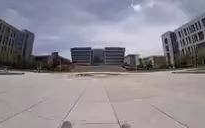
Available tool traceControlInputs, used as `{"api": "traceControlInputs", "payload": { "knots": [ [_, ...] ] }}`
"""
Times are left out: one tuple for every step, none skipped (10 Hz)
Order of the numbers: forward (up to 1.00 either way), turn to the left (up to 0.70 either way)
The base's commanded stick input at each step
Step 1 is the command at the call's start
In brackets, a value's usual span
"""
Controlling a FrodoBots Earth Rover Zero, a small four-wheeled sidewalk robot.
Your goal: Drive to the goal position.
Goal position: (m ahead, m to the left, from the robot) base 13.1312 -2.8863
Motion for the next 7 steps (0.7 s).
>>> {"api": "traceControlInputs", "payload": {
  "knots": [
    [0.70, 0.00],
    [0.70, 0.00],
    [0.70, 0.00],
    [0.70, 0.00],
    [0.70, 0.00],
    [0.70, 0.00],
    [0.70, 0.00]
  ]
}}
